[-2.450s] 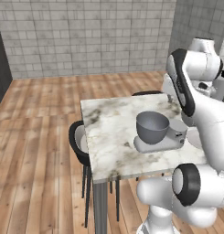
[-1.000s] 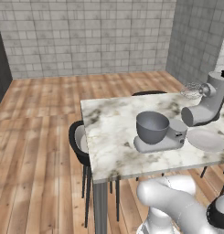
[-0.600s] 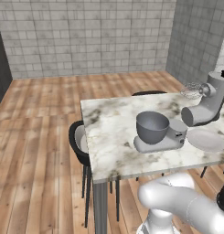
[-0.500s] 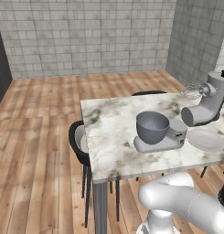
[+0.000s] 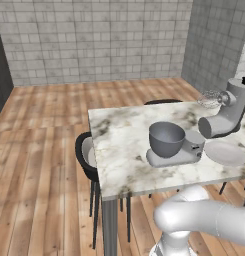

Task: Add butter and sugar cubes to the stand mixer bowl and then turn on the stand mixer to begin making frosting.

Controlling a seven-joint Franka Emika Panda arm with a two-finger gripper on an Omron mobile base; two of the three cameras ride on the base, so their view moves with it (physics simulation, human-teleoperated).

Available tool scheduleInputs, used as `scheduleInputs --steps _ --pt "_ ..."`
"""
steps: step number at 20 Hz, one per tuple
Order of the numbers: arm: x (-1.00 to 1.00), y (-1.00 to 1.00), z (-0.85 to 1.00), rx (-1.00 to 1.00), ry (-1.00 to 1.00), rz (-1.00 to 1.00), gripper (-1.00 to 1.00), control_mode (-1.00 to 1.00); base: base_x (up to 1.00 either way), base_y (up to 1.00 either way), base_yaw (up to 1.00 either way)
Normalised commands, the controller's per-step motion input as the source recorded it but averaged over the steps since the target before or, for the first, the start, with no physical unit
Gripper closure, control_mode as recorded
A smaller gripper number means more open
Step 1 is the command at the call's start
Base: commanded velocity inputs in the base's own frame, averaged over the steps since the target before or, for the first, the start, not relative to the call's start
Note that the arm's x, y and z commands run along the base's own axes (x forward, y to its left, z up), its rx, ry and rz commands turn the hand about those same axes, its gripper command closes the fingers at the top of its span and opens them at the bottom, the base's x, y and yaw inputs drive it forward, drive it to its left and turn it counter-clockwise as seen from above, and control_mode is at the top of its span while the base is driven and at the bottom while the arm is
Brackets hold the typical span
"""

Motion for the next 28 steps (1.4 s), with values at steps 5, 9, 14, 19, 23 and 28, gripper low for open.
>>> scheduleInputs --steps 5,9,14,19,23,28 --pt "0.65 -0.33 -0.11 0.00 0.00 -0.11 -1.00 -1.00 0.00 0.00 0.00" --pt "0.50 -0.28 -0.10 0.00 0.00 -0.10 -1.00 -1.00 0.00 0.00 0.00" --pt "0.07 -0.03 -0.10 0.00 0.00 -0.03 -1.00 -1.00 0.00 0.00 0.00" --pt "0.15 0.00 -0.11 0.00 0.00 0.00 -1.00 -1.00 0.00 0.00 0.00" --pt "0.42 0.00 -0.06 0.01 0.00 0.00 -1.00 -1.00 0.00 0.00 0.00" --pt "0.37 0.00 0.00 0.00 0.00 0.00 -1.00 -1.00 0.00 0.00 0.00"
